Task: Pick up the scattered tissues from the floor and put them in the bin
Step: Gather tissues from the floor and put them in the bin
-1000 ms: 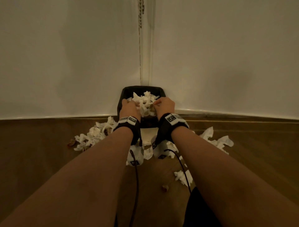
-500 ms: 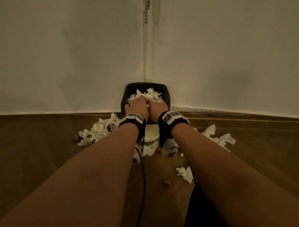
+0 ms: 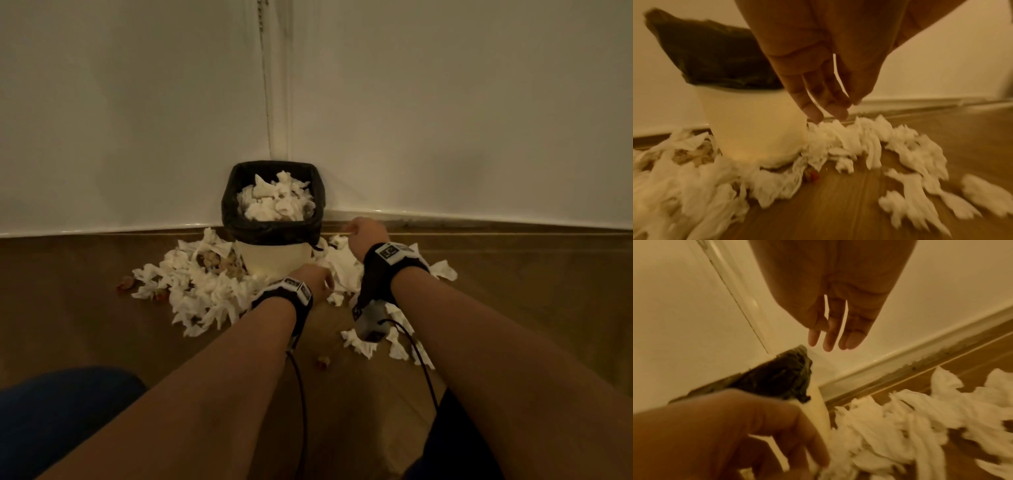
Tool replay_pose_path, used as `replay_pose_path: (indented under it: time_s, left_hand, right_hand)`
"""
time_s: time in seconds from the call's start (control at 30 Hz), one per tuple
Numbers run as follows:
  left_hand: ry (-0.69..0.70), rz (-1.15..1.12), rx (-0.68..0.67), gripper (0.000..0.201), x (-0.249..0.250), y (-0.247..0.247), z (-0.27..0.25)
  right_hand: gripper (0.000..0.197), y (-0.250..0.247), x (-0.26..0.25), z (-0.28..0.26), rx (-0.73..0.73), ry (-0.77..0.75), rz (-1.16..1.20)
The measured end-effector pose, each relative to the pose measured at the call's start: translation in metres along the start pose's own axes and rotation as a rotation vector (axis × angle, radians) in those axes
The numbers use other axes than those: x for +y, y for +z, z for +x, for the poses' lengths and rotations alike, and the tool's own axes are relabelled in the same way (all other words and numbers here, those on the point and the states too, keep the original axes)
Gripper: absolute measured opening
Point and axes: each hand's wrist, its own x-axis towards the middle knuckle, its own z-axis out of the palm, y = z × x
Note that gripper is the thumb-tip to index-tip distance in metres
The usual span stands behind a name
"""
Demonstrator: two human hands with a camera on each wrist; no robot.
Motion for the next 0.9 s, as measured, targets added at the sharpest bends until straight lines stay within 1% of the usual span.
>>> replay_pose_path:
  time_s: [0.03, 0.1, 0.3, 0.4, 0.53, 0.57, 0.6, 0.67, 0.73, 0.8, 0.83, 0.9]
  left_hand:
    - [0.005, 0.046, -0.055, 0.025, 0.001, 0.013, 0.001]
    - [0.0, 0.099, -0.11, 0.026, 0.002, 0.037, 0.004]
    - [-0.059, 0.106, -0.296, 0.027, 0.004, 0.086, 0.015]
    - [-0.063, 0.134, -0.379, 0.035, 0.003, 0.103, 0.017]
    - [-0.035, 0.148, -0.414, 0.044, -0.004, 0.122, 0.015]
    - [-0.046, 0.143, -0.41, 0.045, -0.007, 0.127, 0.015]
    - [-0.066, 0.14, -0.406, 0.046, -0.009, 0.131, 0.014]
    - [-0.082, 0.139, -0.392, 0.042, -0.012, 0.137, 0.011]
    - [-0.08, 0.134, -0.376, 0.034, -0.013, 0.143, 0.009]
    - [-0.094, 0.139, -0.379, 0.029, -0.011, 0.144, 0.007]
    - [-0.107, 0.129, -0.391, 0.027, -0.009, 0.144, 0.007]
    - [-0.136, 0.115, -0.433, 0.025, -0.005, 0.142, 0.008]
  right_hand:
    - [0.03, 0.004, 0.008, -0.004, -0.047, 0.007, -0.031]
    - [0.032, 0.013, 0.025, -0.014, -0.109, 0.031, -0.088]
    - [0.028, 0.047, 0.074, -0.04, -0.286, 0.144, -0.13]
    - [0.03, 0.059, 0.088, -0.043, -0.338, 0.166, -0.177]
    - [0.027, 0.078, 0.1, -0.046, -0.335, 0.219, -0.195]
    - [0.031, 0.083, 0.103, -0.047, -0.347, 0.232, -0.225]
    - [0.04, 0.088, 0.107, -0.049, -0.361, 0.252, -0.252]
    - [0.058, 0.095, 0.112, -0.052, -0.382, 0.29, -0.282]
    - [0.064, 0.102, 0.117, -0.054, -0.402, 0.303, -0.29]
    - [0.066, 0.11, 0.12, -0.055, -0.42, 0.297, -0.294]
    - [0.063, 0.114, 0.12, -0.056, -0.421, 0.295, -0.297]
    - [0.05, 0.121, 0.121, -0.058, -0.421, 0.292, -0.311]
